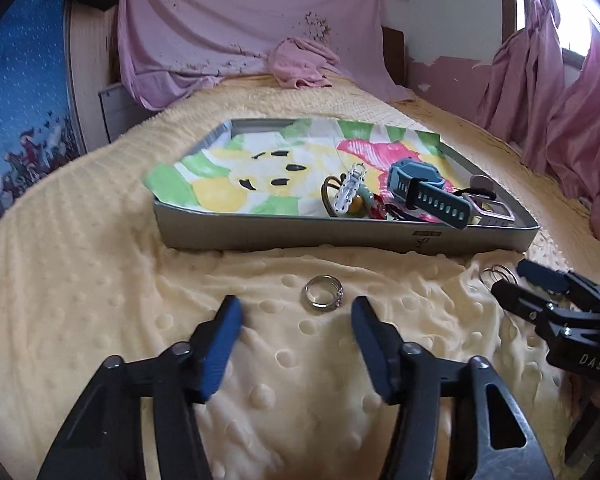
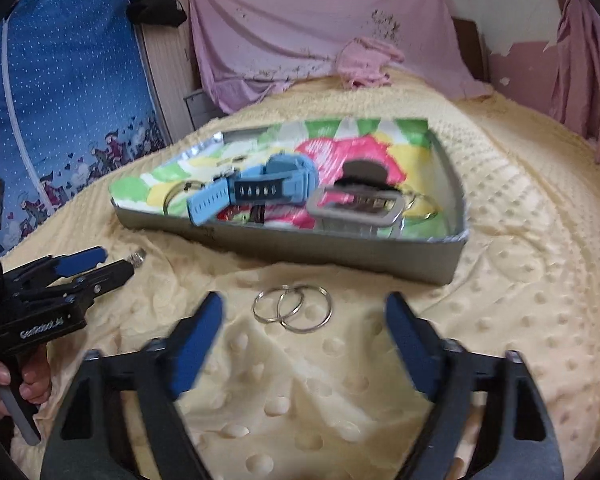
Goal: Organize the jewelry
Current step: 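Grasp small silver ring with left tool while right tool grasps double hoops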
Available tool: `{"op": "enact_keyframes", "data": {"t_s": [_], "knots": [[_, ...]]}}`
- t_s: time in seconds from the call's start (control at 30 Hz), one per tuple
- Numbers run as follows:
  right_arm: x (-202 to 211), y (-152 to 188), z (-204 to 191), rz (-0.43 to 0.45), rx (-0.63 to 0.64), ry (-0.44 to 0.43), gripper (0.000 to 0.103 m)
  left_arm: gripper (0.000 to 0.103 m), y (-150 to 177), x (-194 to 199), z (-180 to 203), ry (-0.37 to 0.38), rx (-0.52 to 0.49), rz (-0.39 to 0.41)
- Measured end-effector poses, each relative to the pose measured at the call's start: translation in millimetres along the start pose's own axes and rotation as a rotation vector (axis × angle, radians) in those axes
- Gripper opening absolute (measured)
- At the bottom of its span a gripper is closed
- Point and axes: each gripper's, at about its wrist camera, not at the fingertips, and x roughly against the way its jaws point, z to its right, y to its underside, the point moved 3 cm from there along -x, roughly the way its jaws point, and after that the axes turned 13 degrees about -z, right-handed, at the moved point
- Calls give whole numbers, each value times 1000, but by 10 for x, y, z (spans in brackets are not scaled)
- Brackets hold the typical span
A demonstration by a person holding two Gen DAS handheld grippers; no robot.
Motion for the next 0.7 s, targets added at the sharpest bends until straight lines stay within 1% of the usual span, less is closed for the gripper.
{"op": "enact_keyframes", "data": {"t_s": [0.07,0.17,0.23,0.27,0.3,0.33,0.4,0.47,0.53,0.57,0.63,0.7], "knots": [[-50,-4,-7,-2,-2,-12,71,51,-15,-18,-4,23,4,3],[-114,-19,-33,-12,9,-23,71,42,-15,-58,31,44,-4,-3],[-147,-12,-62,-17,17,-29,68,36,-8,-67,53,54,-16,-2],[-156,-7,-77,-17,21,-33,68,28,1,-71,66,74,-24,-4],[-154,-5,-84,-15,22,-36,67,26,6,-77,78,79,-28,-5],[-147,2,-88,-12,22,-38,63,26,20,-81,99,73,-35,-3],[-149,14,-100,-8,24,-41,61,23,23,-89,115,70,-40,0],[-151,28,-111,-4,27,-42,57,20,32,-91,125,73,-43,2],[-149,35,-111,0,30,-36,48,20,39,-95,143,59,-48,4],[-150,39,-116,1,30,-31,46,20,43,-94,156,50,-54,6],[-138,42,-103,6,26,-29,37,20,51,-92,177,37,-61,9],[-135,46,-97,10,23,-30,32,20,48,-92,176,31,-65,11]]}}
